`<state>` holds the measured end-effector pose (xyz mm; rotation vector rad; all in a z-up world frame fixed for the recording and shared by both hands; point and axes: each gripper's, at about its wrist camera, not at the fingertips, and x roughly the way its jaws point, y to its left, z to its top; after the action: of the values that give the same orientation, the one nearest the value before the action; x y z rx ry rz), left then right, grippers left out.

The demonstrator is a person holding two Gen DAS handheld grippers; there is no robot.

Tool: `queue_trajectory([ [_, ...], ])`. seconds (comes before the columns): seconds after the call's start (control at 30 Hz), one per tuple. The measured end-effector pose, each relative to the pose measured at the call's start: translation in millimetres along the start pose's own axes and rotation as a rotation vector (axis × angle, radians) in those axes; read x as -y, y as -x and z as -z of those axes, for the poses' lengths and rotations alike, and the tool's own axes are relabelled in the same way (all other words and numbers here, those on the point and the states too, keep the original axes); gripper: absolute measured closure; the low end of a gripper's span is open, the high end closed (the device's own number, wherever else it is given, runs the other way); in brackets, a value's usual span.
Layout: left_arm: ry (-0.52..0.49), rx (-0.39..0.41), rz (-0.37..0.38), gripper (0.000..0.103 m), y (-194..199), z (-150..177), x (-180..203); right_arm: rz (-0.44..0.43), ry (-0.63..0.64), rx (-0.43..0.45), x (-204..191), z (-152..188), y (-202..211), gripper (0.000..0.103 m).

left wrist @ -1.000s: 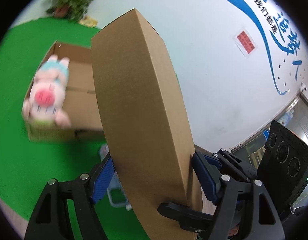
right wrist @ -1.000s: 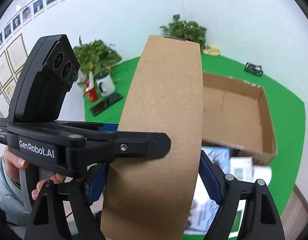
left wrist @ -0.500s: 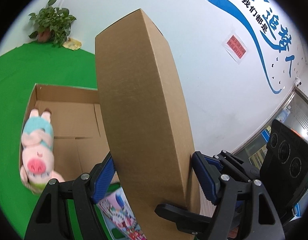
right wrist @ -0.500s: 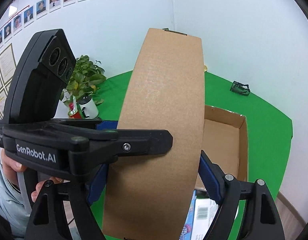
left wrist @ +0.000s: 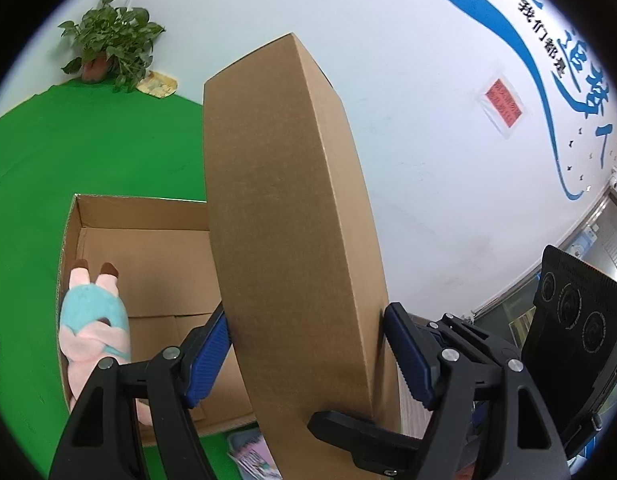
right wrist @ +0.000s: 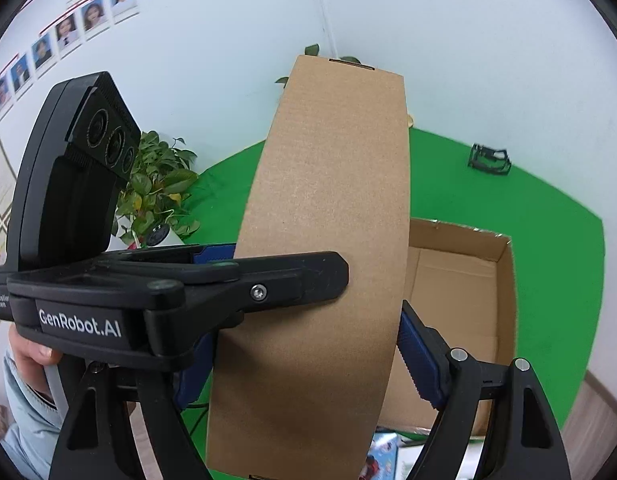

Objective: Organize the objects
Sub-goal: 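Carry the brown cardboard box upright over the open box with the left gripper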

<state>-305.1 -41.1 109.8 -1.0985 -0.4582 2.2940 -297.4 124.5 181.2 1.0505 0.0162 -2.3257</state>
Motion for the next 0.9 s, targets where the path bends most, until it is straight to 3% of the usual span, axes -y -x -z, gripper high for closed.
queue_trajectory([
  [0.27, 0.062, -0.076, -0.033, 0.028, -39.3, -5.7, -50.8, -0.048, -0.074, -0.073, 9.4, -4.9, -74.0, 0.023],
  [0.5, 0.134, -0.168, -0.048, 0.028, -84.4, 4.6, -99.3, -0.063, -0.143, -0.159, 15.4, 22.8, -131.8, 0.023],
  [0.9, 0.173, -0.269, -0.114, 0.028, -118.3, 19.1, -130.0, -0.111, -0.232, -0.253, 37.1, 42.8, -197.9, 0.023],
])
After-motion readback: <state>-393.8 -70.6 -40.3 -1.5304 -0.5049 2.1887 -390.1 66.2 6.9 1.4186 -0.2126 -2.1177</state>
